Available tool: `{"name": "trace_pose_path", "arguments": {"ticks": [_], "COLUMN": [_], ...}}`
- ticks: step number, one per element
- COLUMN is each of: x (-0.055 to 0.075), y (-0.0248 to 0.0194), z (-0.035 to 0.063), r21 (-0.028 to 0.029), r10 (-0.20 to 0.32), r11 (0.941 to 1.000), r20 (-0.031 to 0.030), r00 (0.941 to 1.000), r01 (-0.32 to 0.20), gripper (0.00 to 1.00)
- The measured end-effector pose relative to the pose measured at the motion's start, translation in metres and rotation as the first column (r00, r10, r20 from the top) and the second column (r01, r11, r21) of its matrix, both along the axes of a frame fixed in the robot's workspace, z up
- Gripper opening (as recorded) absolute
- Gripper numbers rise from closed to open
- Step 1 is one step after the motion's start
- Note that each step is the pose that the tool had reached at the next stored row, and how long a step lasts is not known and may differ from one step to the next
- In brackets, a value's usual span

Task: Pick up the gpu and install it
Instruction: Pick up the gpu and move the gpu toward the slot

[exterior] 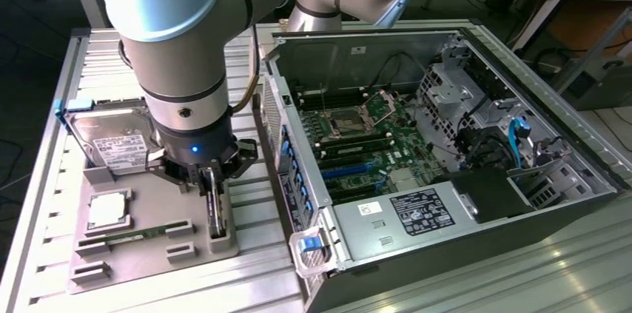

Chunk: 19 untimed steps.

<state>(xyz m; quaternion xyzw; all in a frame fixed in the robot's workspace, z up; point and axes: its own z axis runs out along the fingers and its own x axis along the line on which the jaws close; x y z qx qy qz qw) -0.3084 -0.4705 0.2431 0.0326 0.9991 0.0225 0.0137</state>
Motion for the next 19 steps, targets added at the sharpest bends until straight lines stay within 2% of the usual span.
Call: {"name": "trace_pose_path", "arguments": {"ticks": [10, 13, 17, 19], "x": [0.000, 0.000, 0.000, 0.000], "y": [0.0000, 0.0000, 0.0000, 0.0000], "z": [0.0078, 0.0238, 0.0256, 0.0326], "r21": [0.0000, 0.0000, -0.0003, 0.0000], "r10": [0.000, 0.000, 0.000, 0.000], "r11": [1.0000, 1.0000, 1.0000, 1.0000], "r20": [-0.0008, -0.0036, -0.0040, -0.0037], "r00": [1.0000, 1.0000, 1.0000, 1.0000], "r01": [0.000, 0.000, 0.000, 0.000], "gripper": [0.27, 0.27, 0.27, 0.27]}}
